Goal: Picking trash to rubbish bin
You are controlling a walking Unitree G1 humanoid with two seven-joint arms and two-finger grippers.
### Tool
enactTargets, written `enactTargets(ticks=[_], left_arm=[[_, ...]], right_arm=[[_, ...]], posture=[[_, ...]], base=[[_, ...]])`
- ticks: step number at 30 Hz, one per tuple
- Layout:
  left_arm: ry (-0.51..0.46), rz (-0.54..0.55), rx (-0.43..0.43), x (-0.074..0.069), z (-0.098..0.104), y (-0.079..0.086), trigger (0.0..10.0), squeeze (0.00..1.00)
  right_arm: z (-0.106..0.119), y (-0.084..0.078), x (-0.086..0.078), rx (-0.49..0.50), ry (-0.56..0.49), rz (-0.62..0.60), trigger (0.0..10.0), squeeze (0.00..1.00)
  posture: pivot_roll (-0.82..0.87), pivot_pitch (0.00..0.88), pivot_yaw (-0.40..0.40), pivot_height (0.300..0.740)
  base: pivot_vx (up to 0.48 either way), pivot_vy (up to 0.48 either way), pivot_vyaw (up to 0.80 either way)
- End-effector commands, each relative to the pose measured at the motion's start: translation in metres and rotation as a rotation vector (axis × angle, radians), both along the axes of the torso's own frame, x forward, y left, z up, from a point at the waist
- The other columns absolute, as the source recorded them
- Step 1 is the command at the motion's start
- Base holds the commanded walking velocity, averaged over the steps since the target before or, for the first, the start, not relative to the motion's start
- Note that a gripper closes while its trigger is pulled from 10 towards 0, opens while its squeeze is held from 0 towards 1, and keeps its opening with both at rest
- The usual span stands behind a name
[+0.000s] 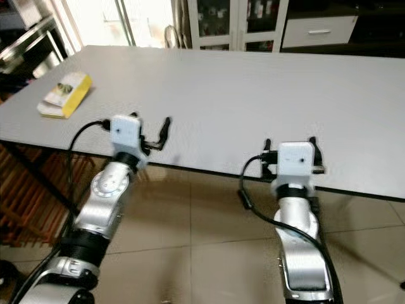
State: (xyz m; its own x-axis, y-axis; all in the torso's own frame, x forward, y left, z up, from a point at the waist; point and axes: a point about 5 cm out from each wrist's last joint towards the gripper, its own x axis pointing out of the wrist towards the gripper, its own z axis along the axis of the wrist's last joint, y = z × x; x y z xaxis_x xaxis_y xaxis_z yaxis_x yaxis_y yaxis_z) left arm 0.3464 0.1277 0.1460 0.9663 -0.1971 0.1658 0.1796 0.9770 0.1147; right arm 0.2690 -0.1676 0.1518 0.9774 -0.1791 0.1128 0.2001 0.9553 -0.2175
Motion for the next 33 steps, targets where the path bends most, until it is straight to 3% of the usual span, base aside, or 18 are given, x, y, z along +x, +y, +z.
enactTargets(ticks=[1, 9, 28, 33], left_arm=[[-0.003, -0.02, -0.002, 0.0006, 0.0018, -0.0086, 10.0, 0.0], [0.026, -0.013, -0.03, 0.002, -0.0003, -0.0095, 10.0, 0.0], [0.028, -0.017, 0.009, 0.003, -0.0019, -0.0045, 10.0, 0.0], [0.017, -0.04, -0.009, 0.0008, -0.0015, -0.0068, 10.0, 0.0]], right_arm=[[0.004, -0.0068, -0.0005, -0.012, -0.016, -0.019, 10.0, 0.0], [0.0032, -0.0069, -0.0002, -0.006, -0.012, -0.019, 10.0, 0.0], [0.0026, -0.005, -0.002, -0.004, -0.013, -0.017, 10.0, 0.0], [0.0021, -0.0052, -0.0023, -0.005, -0.011, -0.017, 10.0, 0.0]], posture=[[-0.12, 0.052, 0.072, 0.74], [-0.11, 0.053, 0.07, 0.74], [-0.11, 0.063, 0.072, 0.74], [-0.11, 0.065, 0.072, 0.74]], base=[[0.39, 0.0, 0.0], [0.0, 0.03, 0.0], [0.013, 0.45, 0.0], [0.0, 0.0, 0.0]])
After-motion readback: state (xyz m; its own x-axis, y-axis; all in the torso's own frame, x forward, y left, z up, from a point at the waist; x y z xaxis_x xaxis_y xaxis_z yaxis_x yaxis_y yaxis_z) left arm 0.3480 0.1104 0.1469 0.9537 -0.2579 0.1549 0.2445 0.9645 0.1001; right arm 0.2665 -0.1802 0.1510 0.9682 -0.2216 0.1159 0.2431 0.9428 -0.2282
